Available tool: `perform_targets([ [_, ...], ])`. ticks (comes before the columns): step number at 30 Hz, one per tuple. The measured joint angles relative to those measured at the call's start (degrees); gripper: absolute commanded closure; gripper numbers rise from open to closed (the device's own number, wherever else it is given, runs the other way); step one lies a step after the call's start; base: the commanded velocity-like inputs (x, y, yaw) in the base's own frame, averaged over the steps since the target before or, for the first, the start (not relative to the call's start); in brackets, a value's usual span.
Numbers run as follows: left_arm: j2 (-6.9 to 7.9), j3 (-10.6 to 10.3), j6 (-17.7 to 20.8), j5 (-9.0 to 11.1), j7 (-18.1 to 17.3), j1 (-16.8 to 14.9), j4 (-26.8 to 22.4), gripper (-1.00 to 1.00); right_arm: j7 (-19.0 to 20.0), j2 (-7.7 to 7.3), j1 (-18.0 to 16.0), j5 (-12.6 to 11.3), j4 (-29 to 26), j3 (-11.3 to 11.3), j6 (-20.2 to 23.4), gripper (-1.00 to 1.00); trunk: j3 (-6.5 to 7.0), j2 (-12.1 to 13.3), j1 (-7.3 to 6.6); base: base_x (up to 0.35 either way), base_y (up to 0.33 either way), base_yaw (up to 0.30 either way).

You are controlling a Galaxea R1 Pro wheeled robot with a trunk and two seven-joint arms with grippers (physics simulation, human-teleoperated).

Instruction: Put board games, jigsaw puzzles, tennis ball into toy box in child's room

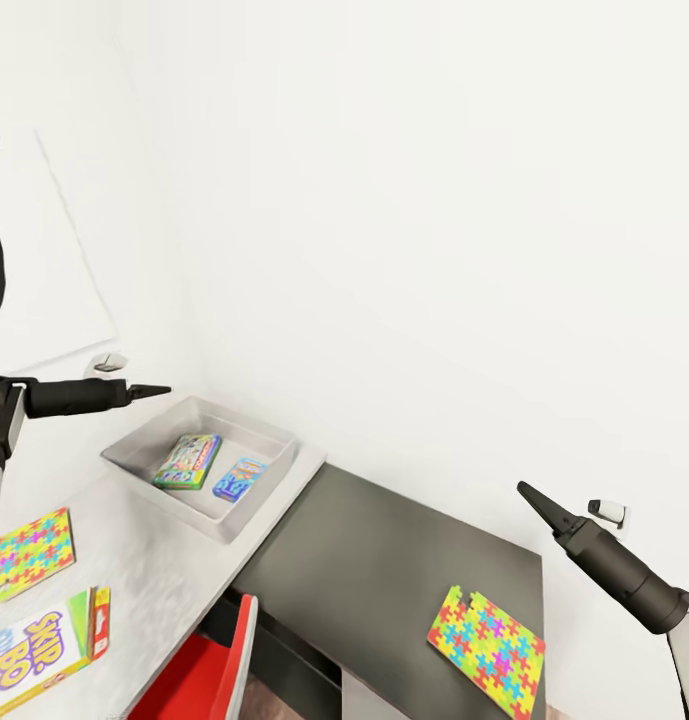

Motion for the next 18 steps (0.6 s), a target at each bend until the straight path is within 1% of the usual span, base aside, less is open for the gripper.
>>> perform_targets([
  [3, -0.12, 0.0, 0.0, 0.0, 0.0, 0.7, -1.4, -1.00, 0.0, 0.00, 0.0, -0.1, 0.0, -0.1, 0.0, -1.00, 0.26, 0.0, 0.00, 0.000, 0.000, 0.137],
  [8, -0.37, 0.0, 0.2, 0.1, -0.1, 2.0, -4.2, -1.00, 0.1, 0.00, 0.0, -0.1, 0.0, -0.8, 0.1, -1.00, 0.69, 0.0, 0.00, 0.000, 0.000, 0.140],
  [13, -0.42, 0.0, 0.2, 0.2, -0.1, 2.3, -4.9, -1.00, 0.1, 0.00, 0.0, -0.1, 0.0, -1.1, 0.2, -1.00, 1.11, 0.0, 0.00, 0.000, 0.000, 0.172],
  [18, -0.43, 0.0, 0.2, 0.1, -0.1, 2.4, -5.0, -1.00, 0.0, 0.00, 0.0, -0.2, 0.0, -1.1, 0.2, -1.00, 1.46, 0.0, 0.00, 0.000, 0.000, 0.219],
])
